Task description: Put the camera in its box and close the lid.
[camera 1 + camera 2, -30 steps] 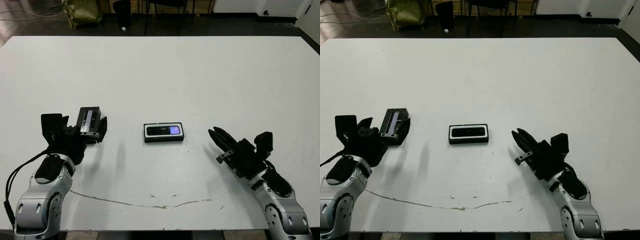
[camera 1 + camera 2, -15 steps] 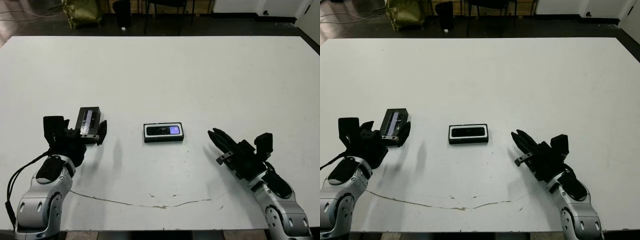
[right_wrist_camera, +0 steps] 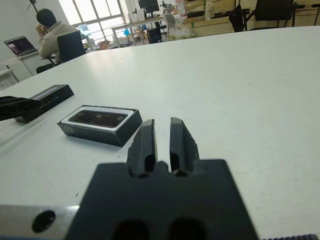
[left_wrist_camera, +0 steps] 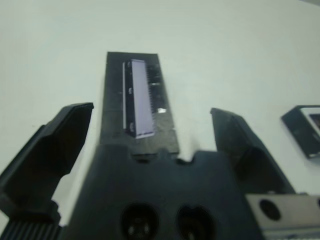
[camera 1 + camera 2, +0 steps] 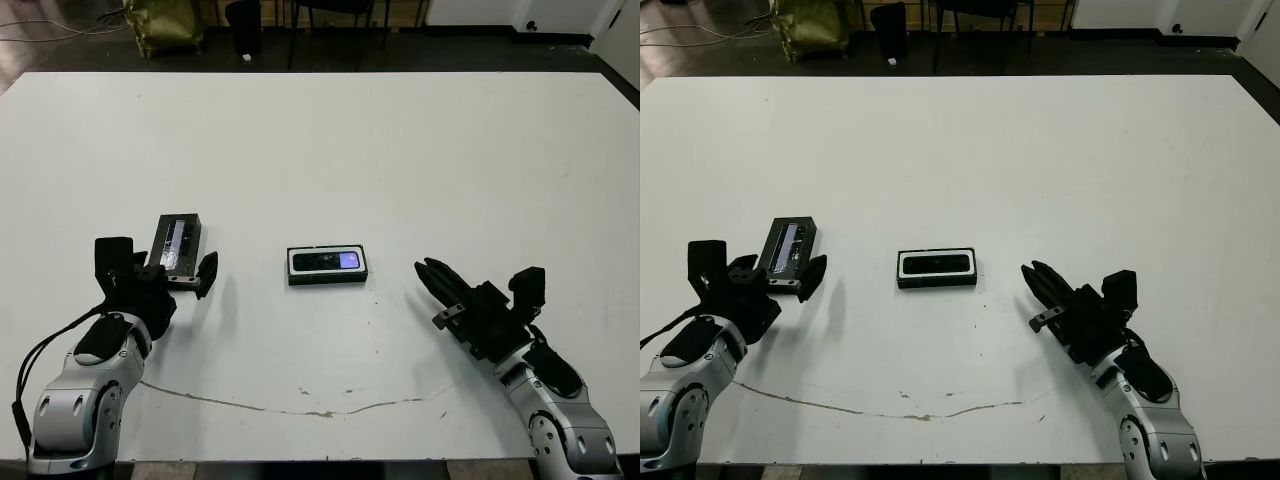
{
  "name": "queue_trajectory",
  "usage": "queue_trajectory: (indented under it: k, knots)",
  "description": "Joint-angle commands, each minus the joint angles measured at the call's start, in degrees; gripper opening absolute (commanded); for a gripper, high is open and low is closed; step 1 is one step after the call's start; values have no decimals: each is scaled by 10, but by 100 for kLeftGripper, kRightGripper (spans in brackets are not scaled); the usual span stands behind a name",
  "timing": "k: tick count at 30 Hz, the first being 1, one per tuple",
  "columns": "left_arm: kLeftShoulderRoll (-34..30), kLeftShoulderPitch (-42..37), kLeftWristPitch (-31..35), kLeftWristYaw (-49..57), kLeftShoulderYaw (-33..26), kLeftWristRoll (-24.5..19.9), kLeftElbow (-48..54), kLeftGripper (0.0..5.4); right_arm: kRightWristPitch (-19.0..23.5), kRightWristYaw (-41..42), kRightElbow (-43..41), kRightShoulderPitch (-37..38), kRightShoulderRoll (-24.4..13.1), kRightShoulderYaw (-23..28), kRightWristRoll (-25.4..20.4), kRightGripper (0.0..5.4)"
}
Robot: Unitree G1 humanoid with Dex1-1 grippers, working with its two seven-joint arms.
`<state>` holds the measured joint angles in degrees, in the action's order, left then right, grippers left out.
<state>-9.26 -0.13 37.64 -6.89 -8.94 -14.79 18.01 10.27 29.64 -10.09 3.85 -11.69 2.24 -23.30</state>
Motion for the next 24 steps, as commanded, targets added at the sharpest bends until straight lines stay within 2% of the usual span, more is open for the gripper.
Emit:
queue_trajectory:
  k: [1, 5, 11, 16, 22, 24]
  knots:
    - [-1, 9, -23, 5, 2, 15, -29, 530, -1, 0, 0, 13, -2, 5, -3, 0]
    - [9, 13, -32, 18, -1, 20, -40, 539, 12, -4, -14, 18, 2, 7, -17, 0]
    - [5, 15, -35, 27, 7, 37, -51, 539, 5, 1, -14, 19, 2, 5, -21, 0]
    - [13, 16, -21, 21, -2, 23, -53, 539, -3, 2, 0, 16, 1, 4, -15, 0]
    - [25, 22, -32, 14, -3, 11, -60, 539, 16, -4, -12, 18, 1, 6, -27, 0]
    - [38, 23, -24, 28, -10, 7, -54, 519, 8, -8, -11, 20, 1, 4, -19, 0]
